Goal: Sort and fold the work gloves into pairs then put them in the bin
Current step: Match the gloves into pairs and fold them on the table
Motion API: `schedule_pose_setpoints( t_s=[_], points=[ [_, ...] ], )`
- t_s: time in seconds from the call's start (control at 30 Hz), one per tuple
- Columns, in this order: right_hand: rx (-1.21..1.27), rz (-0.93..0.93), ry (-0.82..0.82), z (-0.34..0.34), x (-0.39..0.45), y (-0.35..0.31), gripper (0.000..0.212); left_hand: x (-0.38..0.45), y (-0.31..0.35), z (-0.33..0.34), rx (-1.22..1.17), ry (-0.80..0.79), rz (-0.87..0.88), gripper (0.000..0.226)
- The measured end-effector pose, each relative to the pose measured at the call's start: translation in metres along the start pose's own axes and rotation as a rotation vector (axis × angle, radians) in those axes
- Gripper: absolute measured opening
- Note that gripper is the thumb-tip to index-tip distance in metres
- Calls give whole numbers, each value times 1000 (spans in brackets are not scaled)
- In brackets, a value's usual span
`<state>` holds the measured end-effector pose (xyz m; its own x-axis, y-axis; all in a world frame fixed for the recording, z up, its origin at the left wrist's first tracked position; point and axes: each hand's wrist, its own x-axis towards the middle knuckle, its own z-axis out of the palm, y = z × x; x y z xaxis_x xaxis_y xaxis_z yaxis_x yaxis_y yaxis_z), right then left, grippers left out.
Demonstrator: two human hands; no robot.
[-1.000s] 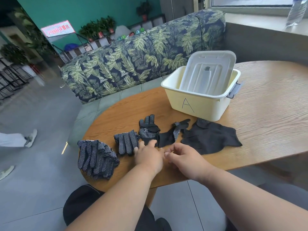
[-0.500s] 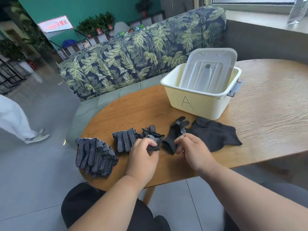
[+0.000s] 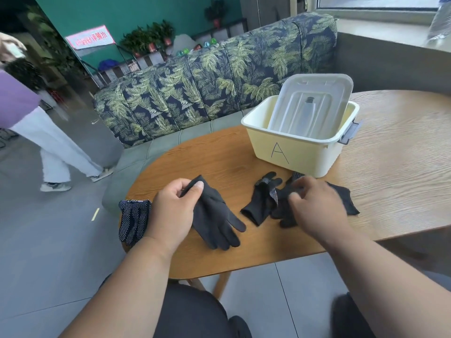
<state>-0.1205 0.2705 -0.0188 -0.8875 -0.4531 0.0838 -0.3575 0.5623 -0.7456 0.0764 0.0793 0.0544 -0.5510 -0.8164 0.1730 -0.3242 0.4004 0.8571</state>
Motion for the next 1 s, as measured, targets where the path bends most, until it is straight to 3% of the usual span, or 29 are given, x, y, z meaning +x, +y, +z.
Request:
schedule_pose_setpoints(
  t_s=[0.2,0.4,0.6,0.73,0.83,0.93,1.0],
  points=[
    [-388,232,-19,-28,23,34,55,-5,-1,4,-67,-5,-56,19],
    [-402,316,-65,-35,29,49,58,-9,-2,0,-204,-12,-121,18],
    [-345,300,-14,-39,28,49,38,-9,-5,-11,-423,-1,-237,18],
    [-394,376,-34,-38,27,50,51,-12,-4,-16,-491,-26,-276,13],
    [-373,372,-50,-38,26,52,49,-13,-2,-20,-518,-55,-300,11],
    [-315,322,-23,-40,23,46,32,-14,-3,-24,-519,-98,-306,11],
    [-136,279,3,-42,19,36,18,-14,-3,-26,-510,-131,-324,9]
  ],
)
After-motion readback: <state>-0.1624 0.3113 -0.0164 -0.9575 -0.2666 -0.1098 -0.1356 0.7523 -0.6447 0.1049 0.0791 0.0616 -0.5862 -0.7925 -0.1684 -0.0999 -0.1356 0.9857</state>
